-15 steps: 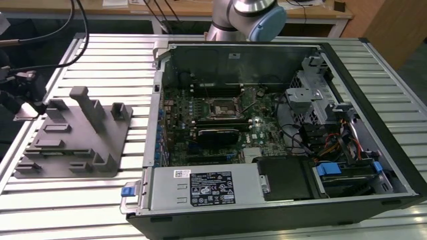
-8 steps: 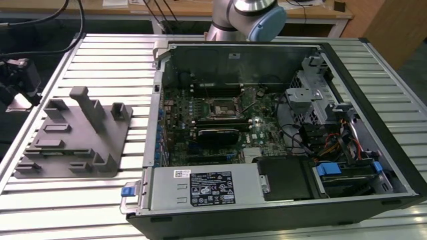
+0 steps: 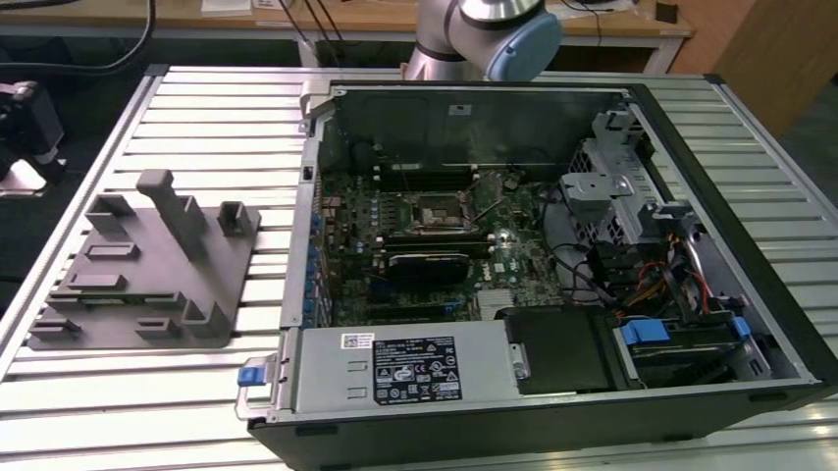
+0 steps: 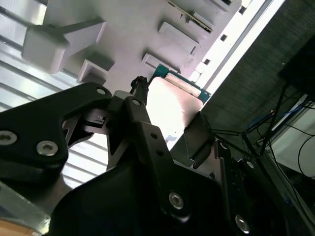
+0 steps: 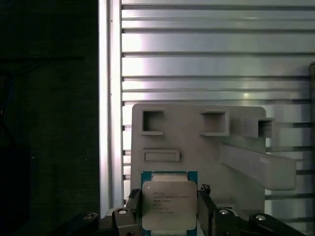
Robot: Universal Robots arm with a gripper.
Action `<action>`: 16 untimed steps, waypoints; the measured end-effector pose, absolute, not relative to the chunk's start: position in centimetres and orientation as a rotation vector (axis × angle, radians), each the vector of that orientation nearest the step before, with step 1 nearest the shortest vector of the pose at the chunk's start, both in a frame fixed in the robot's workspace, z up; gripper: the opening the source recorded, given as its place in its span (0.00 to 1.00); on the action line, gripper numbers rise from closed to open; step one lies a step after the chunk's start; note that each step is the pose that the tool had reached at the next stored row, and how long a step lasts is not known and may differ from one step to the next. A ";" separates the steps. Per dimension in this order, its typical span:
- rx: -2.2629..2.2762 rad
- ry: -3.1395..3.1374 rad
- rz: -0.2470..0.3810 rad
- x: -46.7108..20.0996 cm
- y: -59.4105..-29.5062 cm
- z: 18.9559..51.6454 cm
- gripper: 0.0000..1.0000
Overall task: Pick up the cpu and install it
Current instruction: 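Pick up the cpu and move it towards the insertion slot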
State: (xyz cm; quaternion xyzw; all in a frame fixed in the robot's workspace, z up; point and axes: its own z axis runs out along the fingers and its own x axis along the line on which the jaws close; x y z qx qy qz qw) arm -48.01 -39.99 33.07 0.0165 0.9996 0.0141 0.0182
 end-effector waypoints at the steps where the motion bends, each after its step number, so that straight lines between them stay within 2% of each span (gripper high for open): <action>1: 0.051 3.104 0.044 -48.0 -39.9 33.4 0.54; 10: 0.051 3.098 0.044 -48.0 -39.5 36.6 0.54; 16: 0.051 3.096 0.044 -48.0 -39.5 36.8 0.54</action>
